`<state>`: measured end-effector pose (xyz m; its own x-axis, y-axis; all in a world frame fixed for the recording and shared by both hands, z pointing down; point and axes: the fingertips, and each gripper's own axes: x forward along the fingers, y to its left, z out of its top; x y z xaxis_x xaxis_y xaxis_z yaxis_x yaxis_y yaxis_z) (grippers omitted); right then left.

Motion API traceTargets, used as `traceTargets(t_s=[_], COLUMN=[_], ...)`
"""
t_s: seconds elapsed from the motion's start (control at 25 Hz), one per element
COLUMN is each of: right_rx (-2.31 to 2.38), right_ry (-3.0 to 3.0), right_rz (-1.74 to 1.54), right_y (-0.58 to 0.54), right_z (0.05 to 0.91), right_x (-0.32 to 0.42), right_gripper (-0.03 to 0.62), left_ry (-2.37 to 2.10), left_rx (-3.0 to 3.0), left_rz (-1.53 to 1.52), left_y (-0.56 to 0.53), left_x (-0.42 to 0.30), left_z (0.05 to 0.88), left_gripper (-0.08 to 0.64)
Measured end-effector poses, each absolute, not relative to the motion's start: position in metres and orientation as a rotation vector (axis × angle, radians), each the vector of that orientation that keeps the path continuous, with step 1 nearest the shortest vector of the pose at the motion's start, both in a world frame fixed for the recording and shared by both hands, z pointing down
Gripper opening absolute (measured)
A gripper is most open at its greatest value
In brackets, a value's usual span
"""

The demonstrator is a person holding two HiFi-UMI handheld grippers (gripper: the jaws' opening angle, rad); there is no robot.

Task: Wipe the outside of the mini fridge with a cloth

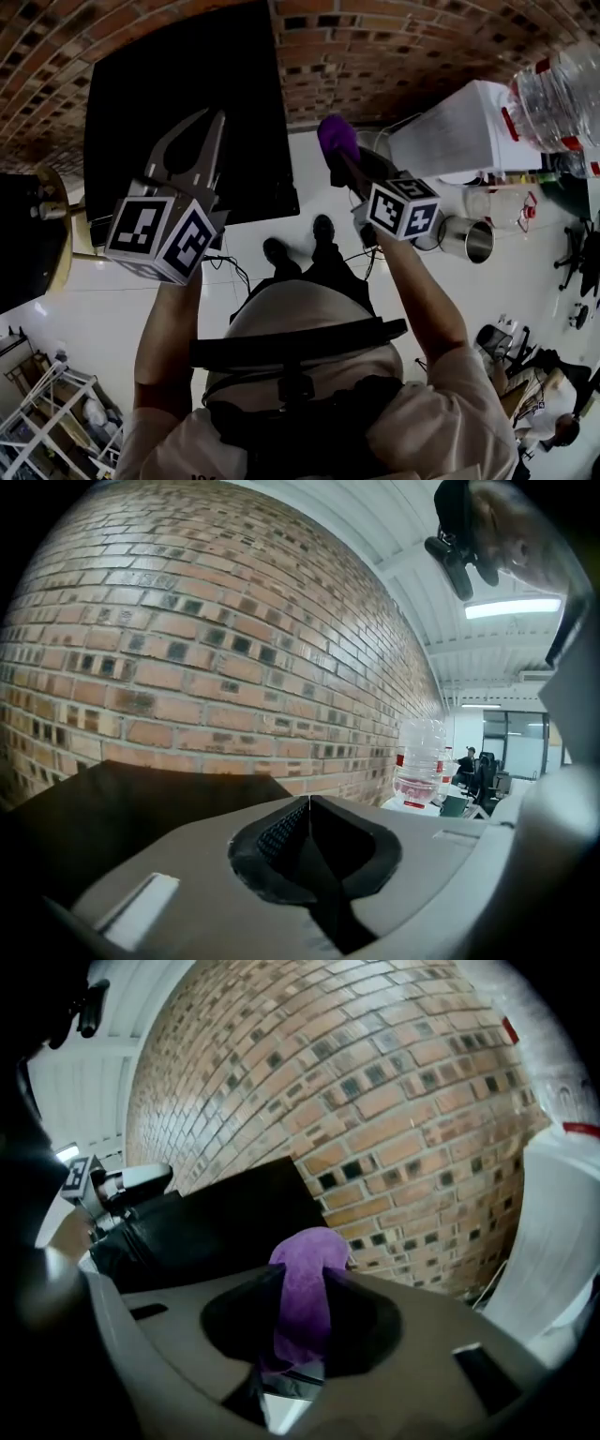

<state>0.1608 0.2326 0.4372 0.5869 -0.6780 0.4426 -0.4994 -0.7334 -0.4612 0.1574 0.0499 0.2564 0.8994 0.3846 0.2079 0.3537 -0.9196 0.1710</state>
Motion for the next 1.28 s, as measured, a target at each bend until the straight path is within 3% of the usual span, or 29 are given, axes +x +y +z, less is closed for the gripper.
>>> traceTargets(t_s=[0.68,1.28], right_rx=[-2.772,-2.683], right_ry=[1.267,1.504], right_rz=[-0.635,-0.658], right_y=[0.170,0.087], right_z=[0.252,0.233], right_x=[0.134,0.103], right_gripper=[0.115,0.117], left_ry=[0.499,0.496], left_rx=[2.872,2.854], left_rz=[0.256,0.219], left_y=[-0.002,-0.029], left_x=[0.109,0.066], left_z=[0.242,0.238], left_gripper=[0.023,0.023])
